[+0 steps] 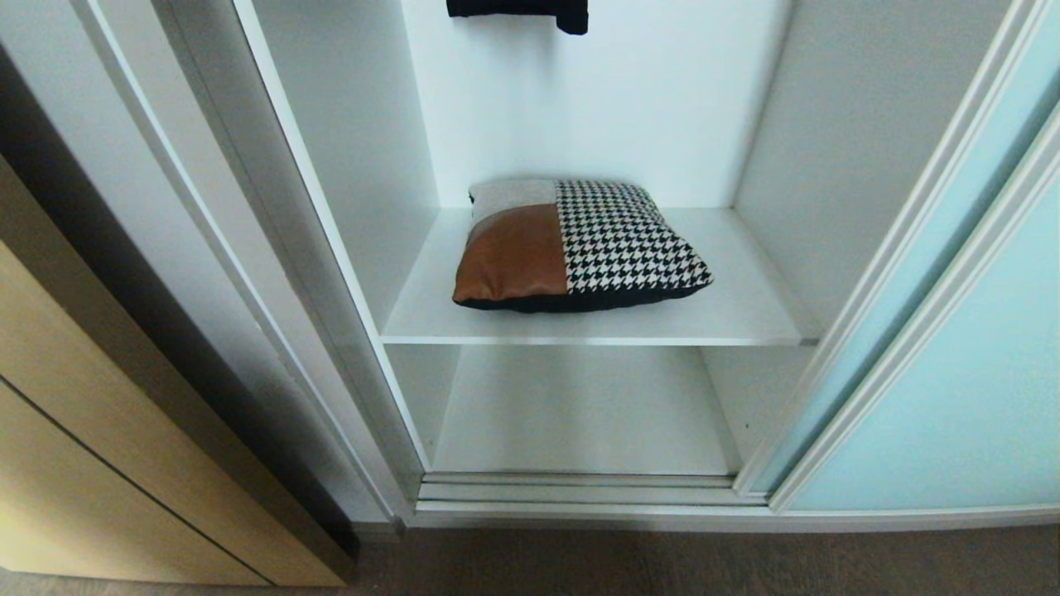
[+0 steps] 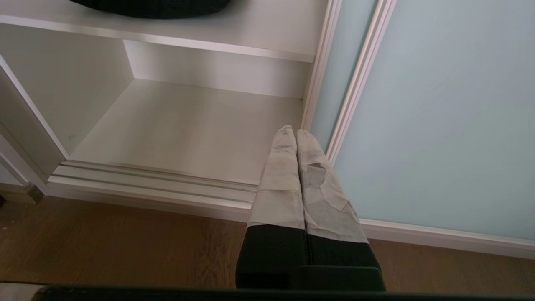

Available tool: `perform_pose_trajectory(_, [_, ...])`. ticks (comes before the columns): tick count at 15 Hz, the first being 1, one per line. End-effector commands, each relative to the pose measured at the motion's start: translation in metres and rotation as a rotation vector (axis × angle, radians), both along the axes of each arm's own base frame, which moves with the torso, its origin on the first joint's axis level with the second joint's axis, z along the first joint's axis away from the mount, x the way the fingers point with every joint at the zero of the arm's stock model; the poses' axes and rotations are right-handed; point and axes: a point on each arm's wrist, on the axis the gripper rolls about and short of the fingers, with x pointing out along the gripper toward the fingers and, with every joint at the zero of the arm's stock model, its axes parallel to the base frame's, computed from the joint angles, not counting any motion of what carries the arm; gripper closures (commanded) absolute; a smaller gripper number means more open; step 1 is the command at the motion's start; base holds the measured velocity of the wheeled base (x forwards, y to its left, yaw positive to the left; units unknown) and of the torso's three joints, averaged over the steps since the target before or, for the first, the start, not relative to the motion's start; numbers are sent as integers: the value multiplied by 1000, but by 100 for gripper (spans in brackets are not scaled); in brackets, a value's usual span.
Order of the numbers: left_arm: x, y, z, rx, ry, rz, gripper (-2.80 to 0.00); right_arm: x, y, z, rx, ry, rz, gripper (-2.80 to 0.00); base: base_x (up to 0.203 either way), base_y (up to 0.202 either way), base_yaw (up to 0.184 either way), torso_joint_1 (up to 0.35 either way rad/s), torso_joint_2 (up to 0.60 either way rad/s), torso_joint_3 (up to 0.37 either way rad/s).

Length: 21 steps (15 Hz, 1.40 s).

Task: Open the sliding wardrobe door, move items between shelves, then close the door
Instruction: Place the pillow on the higher shelf

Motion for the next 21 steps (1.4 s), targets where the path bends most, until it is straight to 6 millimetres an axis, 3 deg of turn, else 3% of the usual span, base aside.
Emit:
perform_pose_trajectory(1, [0, 0, 1, -3, 0, -1, 0, 0, 0, 0, -1, -3, 0, 0, 0, 0, 0, 0, 0, 0])
perform_pose_trajectory(9, [0, 0, 0, -11, 0, -1, 0, 0, 0, 0, -1, -3, 3, 0, 142, 0, 0, 3, 3, 1])
perform_pose_trajectory(21, [0, 0, 1, -14, -1, 3, 0, 0, 0, -1, 18, 7, 8, 0, 0, 0, 0, 0, 0, 0])
